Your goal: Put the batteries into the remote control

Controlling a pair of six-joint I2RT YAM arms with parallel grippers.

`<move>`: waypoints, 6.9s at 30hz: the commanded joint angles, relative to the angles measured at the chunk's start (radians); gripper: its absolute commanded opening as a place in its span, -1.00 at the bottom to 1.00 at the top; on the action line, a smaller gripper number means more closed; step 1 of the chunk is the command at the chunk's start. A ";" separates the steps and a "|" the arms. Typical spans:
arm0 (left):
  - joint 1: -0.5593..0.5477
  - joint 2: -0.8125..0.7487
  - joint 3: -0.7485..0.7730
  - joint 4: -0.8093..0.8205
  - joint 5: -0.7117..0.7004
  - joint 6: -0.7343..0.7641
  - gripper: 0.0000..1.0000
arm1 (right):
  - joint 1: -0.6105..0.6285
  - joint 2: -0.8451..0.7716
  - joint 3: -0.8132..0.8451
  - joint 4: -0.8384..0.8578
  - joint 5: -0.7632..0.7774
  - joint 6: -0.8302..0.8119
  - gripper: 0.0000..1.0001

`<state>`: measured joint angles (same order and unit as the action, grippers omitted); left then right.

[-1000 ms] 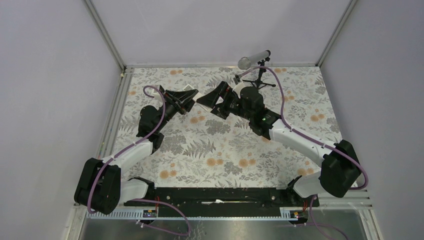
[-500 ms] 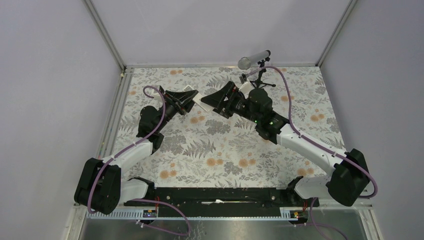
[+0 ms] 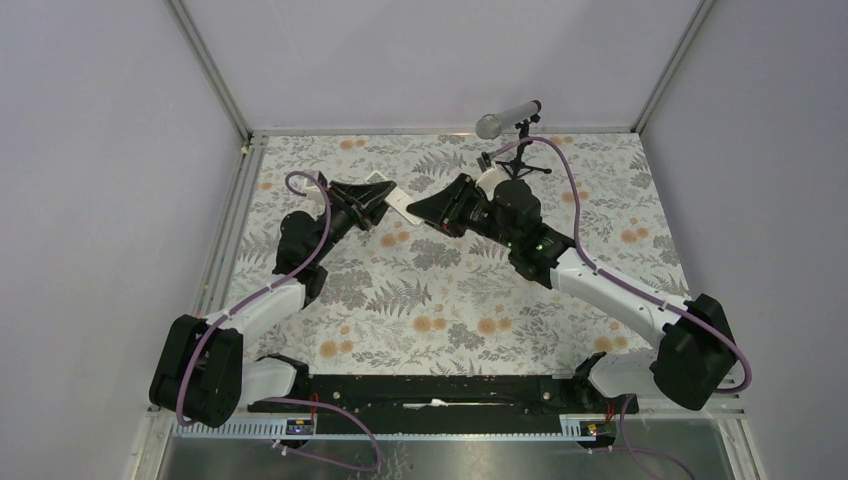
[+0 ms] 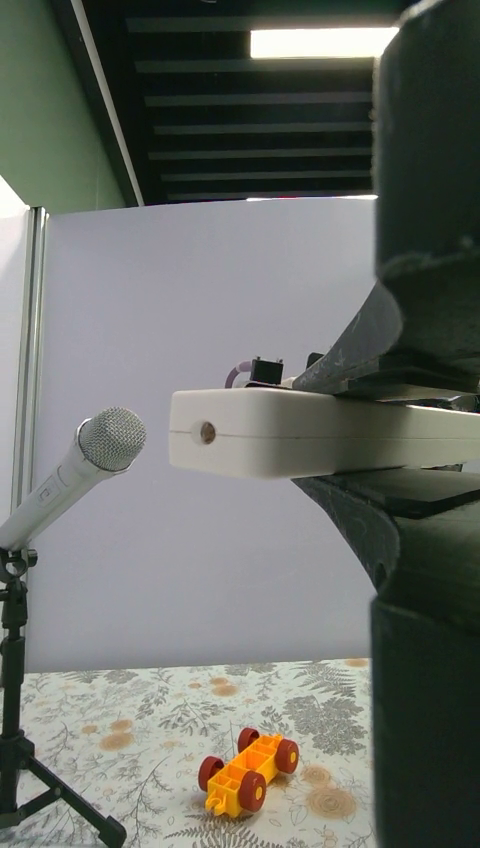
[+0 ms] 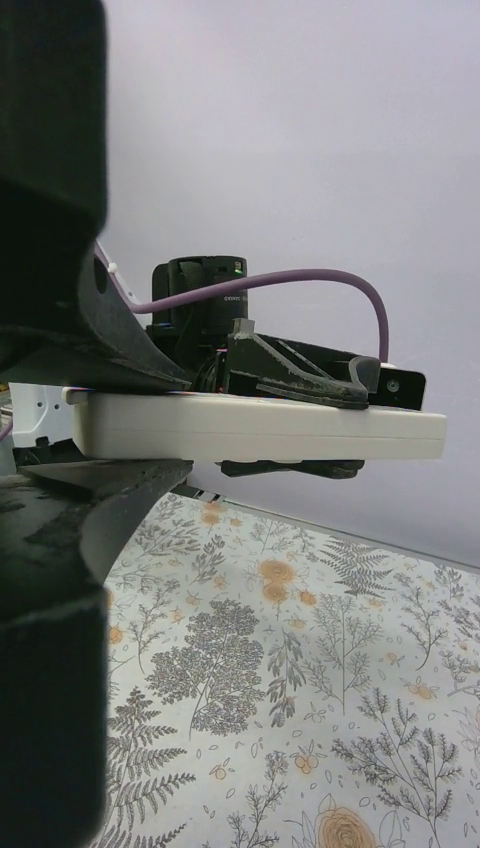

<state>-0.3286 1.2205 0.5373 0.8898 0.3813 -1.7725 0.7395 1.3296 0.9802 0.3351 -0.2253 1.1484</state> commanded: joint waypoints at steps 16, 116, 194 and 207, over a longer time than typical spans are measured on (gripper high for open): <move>-0.076 -0.059 0.092 0.085 -0.008 -0.053 -1.00 | 0.005 0.137 0.061 0.046 0.084 -0.121 -0.53; -0.051 -0.120 0.195 -0.319 0.484 0.491 -1.00 | -0.076 0.003 -0.005 0.176 -0.633 -0.263 0.39; -0.011 -0.526 0.372 -1.651 -0.313 1.130 0.98 | -0.071 0.314 -0.176 -0.317 -0.047 -0.463 0.25; -0.011 -0.603 0.584 -1.929 -0.496 1.217 0.98 | -0.069 -0.425 -0.195 -0.863 0.624 -0.473 0.99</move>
<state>-0.3431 0.6624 1.0344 -0.9562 -0.0109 -0.6159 0.6674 1.1301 0.7628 -0.2390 0.0208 0.6952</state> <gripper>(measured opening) 0.989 0.993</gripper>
